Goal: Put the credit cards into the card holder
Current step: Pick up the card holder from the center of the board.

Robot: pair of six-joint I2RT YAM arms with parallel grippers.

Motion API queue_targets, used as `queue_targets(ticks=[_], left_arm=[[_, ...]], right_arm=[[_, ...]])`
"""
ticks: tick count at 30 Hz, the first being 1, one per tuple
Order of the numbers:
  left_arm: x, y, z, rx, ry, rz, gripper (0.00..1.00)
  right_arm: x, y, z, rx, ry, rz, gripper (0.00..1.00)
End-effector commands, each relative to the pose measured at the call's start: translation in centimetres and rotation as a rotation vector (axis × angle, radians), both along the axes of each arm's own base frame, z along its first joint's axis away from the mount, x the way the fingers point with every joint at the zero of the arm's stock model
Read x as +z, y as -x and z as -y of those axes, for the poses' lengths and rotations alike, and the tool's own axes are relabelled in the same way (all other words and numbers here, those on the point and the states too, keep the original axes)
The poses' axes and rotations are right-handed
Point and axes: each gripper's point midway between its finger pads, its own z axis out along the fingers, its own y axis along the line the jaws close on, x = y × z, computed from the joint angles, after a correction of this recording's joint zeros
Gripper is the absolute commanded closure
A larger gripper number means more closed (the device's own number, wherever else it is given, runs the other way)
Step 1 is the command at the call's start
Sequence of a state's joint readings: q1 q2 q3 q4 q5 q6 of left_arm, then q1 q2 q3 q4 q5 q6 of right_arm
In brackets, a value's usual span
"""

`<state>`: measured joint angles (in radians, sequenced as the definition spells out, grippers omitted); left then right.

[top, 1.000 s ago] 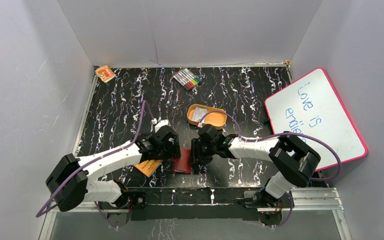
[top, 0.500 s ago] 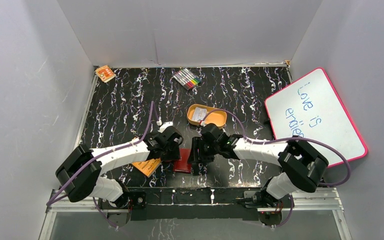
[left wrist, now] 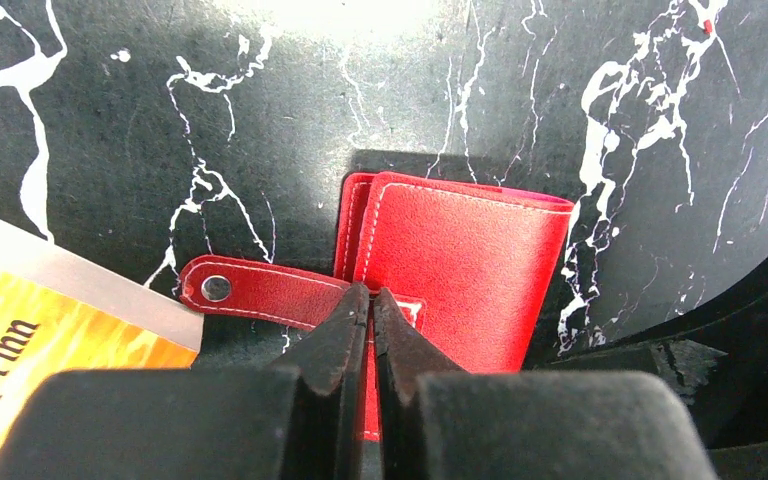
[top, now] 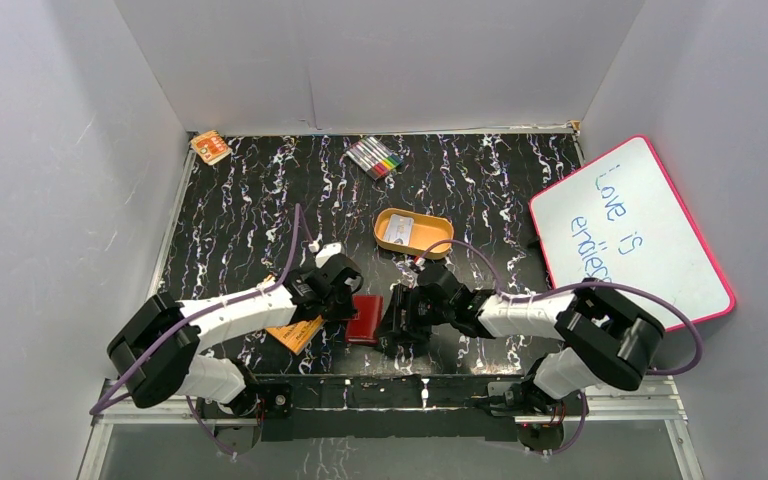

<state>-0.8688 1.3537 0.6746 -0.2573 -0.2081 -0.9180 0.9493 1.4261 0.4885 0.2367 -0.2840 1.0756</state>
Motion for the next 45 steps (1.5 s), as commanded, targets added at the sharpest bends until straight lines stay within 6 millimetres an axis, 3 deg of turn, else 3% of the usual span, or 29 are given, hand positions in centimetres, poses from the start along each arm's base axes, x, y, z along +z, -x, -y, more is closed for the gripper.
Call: queue_targets(ticks=[1,11,24,30,35,36,38,41,42,44,45], left_arm=[[-4.3,3.2,-5.3,0.024,-0.214,-0.115,1.00],[-5.2,3.8,-6.0,0.044,-0.229,-0.133,1.00],[-5.6,4.2,-6.3,0.058,-0.225,-0.145,1.00],[-5.6,4.4,-6.3,0.063,-0.212,-0.147,1.00],[-5.1,4.2,-5.9,0.066,-0.193,-0.141,1.00],[-4.5,3.9,-5.7,0.068,-0.187,-0.131,1.00],[-2.5,3.3,-5.7,0.080,-0.184,-0.100,0.99],[3.3,1.4,-5.4,0.125,-0.142,0.011,0.48],[5.8,0.7,-5.3,0.145,-0.113,0.059,0.38],[12.1,-0.8,-5.1,0.177,-0.026,0.188,0.25],[14.7,-1.3,-5.3,0.191,0.004,0.242,0.21]], right_arm=[[1.9,-0.8,-2.0,-0.045,-0.135,-0.013,0.32],[0.5,-1.5,-2.8,-0.083,-0.116,-0.052,0.33],[-1.3,-0.3,-4.4,-0.095,-0.146,-0.128,0.44],[-1.9,-1.0,-4.5,-0.146,-0.147,-0.116,0.59],[-1.2,-1.8,-4.9,-0.136,-0.166,-0.034,0.93],[-0.9,-1.9,-4.8,-0.125,-0.156,-0.010,0.99],[0.0,-2.1,-4.4,-0.093,-0.114,0.060,1.00],[2.3,-2.8,-2.6,-0.048,-0.033,0.214,1.00],[2.8,-2.8,-1.6,-0.034,0.013,0.250,1.00],[6.9,-4.0,-0.4,-0.011,0.036,0.412,1.00],[7.6,-4.5,0.8,0.013,0.098,0.487,1.00]])
